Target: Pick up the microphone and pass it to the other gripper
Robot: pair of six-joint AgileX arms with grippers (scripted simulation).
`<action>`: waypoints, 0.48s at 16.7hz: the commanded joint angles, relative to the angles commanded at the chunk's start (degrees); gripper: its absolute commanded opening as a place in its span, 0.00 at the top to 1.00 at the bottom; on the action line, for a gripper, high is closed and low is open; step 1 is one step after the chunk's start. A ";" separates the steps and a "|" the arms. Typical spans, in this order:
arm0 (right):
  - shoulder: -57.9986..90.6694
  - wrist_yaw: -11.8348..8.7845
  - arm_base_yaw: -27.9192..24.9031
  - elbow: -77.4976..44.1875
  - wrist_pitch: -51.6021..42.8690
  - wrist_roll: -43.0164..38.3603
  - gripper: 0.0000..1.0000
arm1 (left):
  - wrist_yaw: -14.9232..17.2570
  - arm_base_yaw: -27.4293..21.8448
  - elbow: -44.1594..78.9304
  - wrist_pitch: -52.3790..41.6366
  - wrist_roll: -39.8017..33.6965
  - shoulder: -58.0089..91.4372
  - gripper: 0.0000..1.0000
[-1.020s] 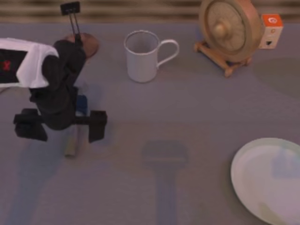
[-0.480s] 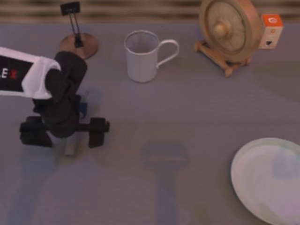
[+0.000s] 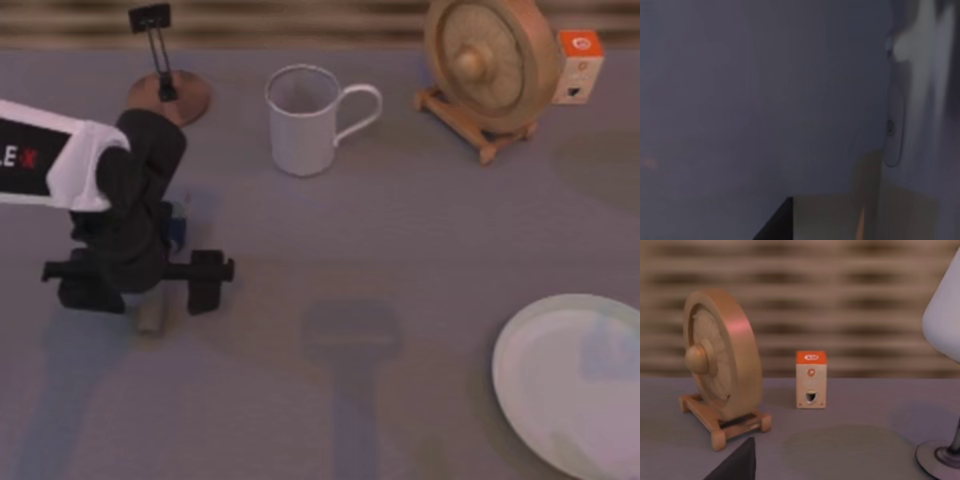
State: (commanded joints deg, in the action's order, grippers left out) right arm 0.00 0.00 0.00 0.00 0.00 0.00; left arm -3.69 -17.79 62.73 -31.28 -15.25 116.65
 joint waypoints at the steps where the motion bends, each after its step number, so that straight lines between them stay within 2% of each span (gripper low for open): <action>1: 0.00 0.00 0.00 0.00 0.00 0.00 0.00 | 0.00 0.00 0.00 0.00 0.00 0.00 0.68; 5: 0.00 0.00 0.00 0.00 0.00 0.00 0.00 | 0.00 0.00 0.00 0.00 0.00 0.00 0.98; 8: 0.00 0.00 0.00 0.00 0.00 0.00 0.00 | 0.00 0.00 0.00 0.00 0.00 0.00 1.00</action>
State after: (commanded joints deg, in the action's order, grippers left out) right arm 0.00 0.00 0.00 0.00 0.00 0.00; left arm -3.69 -17.79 62.73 -31.28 -15.25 116.65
